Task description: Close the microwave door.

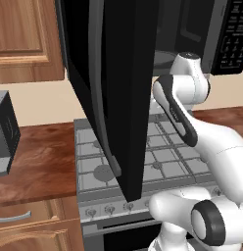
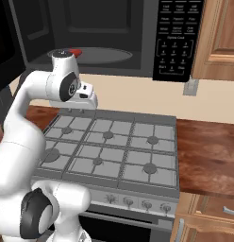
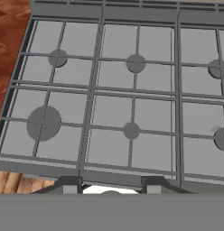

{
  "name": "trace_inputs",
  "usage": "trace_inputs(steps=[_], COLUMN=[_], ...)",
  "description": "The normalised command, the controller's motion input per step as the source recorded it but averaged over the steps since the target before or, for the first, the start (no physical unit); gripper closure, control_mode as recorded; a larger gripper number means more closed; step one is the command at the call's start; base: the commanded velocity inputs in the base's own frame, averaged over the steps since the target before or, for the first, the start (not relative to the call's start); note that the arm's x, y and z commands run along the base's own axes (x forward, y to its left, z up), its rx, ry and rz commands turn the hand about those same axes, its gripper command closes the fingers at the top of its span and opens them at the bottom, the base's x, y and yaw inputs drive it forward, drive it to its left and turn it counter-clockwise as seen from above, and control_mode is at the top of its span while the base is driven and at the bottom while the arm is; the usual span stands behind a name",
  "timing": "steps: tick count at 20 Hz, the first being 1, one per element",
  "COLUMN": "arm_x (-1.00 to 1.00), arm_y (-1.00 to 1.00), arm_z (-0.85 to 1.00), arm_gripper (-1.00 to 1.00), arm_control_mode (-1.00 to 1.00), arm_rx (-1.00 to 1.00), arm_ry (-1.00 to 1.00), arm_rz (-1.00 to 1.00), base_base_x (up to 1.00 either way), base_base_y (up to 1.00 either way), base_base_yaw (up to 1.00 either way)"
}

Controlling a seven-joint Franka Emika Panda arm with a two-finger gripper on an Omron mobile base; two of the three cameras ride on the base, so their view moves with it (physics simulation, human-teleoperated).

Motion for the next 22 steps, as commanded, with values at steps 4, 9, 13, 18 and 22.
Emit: trace_inputs(steps=[4, 9, 13, 18, 22], arm_x=[-0.33, -1.00, -1.00, -1.00, -1.00], arm_y=[0.09, 0.04, 0.00, 0.00, 0.00], arm_z=[0.00, 0.68, 0.97, 0.67, 0.27], arm_gripper=[-1.00, -1.00, -1.00, -1.00, -1.00], arm_control_mode=[-1.00, -1.00, -1.00, -1.00, -1.00], arm_rx=[0.00, 0.03, 0.08, 0.04, 0.07], arm_ry=[-0.14, -0.59, -0.51, -0.49, -0.42], arm_rz=[0.00, 0.00, 0.00, -0.01, -0.03], base_base_x=[0.00, 0.00, 0.00, 0.00, 0.00], base_base_y=[0.00, 0.00, 0.00, 0.00, 0.00], base_base_yaw=[0.00, 0.00, 0.00, 0.00, 0.00])
